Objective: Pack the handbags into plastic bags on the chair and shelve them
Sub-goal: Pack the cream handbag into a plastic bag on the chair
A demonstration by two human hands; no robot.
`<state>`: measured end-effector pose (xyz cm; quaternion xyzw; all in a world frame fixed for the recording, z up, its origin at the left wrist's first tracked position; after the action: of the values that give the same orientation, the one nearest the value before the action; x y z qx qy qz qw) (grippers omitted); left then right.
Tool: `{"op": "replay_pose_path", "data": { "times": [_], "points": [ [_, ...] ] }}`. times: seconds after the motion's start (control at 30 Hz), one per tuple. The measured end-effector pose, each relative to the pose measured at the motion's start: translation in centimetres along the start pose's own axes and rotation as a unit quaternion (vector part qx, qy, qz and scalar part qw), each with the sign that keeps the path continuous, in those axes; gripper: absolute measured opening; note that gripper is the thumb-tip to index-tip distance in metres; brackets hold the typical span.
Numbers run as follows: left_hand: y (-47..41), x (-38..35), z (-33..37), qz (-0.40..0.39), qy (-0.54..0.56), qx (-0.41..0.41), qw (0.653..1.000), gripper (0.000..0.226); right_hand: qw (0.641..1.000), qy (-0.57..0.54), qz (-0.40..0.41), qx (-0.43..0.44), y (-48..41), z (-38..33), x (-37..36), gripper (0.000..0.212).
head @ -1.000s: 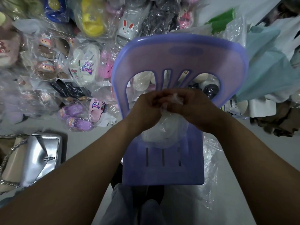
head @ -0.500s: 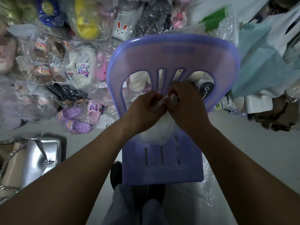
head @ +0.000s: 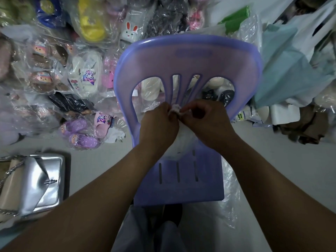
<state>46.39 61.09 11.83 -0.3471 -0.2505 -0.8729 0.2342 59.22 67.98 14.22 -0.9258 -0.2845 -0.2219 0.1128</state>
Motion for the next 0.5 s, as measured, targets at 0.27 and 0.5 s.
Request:
{"op": "replay_pose_path", "data": {
  "times": [0.27,0.5],
  "points": [
    [-0.4,-1.1,-1.2,-0.178,0.199,0.123,0.956,0.012,0.996,0.085,0.037,-0.011,0.8,0.6,1.1,0.006],
    [0.1,-1.2,-1.6,-0.1,0.31,0.233,0.916,0.023,0.996,-0.007,0.061,-0.057,2.2,1.6,1.6,0.005]
  ]
}}
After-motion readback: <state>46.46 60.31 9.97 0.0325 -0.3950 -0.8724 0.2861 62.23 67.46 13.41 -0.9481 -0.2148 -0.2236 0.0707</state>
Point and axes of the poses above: each hand's wrist, its own y-axis away from the middle knuckle, its own x-axis out of the back of the hand, z = x × y, the point moved 9 cm from there along -y, towards the middle knuckle, and after that the axes turned 10 degrees about x, right-handed, at the moved point
